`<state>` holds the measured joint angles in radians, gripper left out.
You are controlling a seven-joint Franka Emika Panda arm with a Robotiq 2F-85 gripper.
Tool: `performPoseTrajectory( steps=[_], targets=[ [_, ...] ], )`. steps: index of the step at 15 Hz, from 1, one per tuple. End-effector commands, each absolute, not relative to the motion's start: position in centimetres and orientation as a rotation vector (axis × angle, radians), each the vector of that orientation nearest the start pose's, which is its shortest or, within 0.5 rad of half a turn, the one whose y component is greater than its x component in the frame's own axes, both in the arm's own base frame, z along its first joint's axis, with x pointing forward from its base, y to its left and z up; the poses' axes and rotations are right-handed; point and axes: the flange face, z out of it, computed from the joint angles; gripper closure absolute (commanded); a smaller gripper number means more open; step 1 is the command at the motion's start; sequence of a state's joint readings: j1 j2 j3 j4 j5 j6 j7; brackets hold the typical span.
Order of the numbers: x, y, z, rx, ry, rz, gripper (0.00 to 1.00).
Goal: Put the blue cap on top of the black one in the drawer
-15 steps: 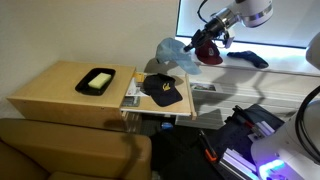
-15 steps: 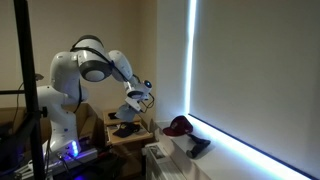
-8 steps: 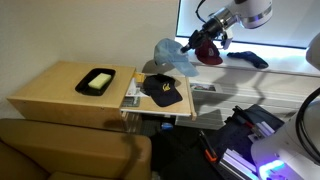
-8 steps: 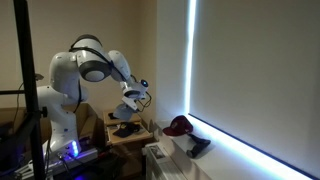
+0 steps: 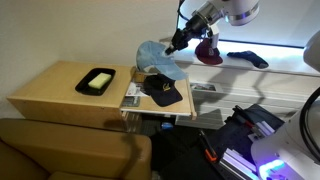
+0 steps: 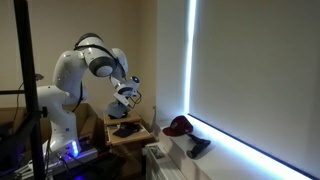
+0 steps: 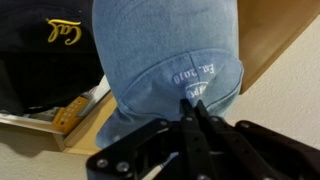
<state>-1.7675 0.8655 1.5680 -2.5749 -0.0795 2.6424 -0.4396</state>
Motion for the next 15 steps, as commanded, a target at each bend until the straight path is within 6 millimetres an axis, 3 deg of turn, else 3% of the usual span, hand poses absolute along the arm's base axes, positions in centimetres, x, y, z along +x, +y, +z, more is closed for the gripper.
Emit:
performPoseTrajectory(
  steps=[1,4,8,15],
  targets=[
    [46.0,-5.2,25.7,-2.442,-0.271,-0.469,0.99],
    [46.4,-3.8,22.6,-2.529,-0.280,-0.545,0.99],
    [47.0,-1.7,20.3,-2.610,-0.316,-0.616,0.99],
    [46.1,-2.3,18.3,-2.792,-0.245,-0.610,0.99]
  ],
)
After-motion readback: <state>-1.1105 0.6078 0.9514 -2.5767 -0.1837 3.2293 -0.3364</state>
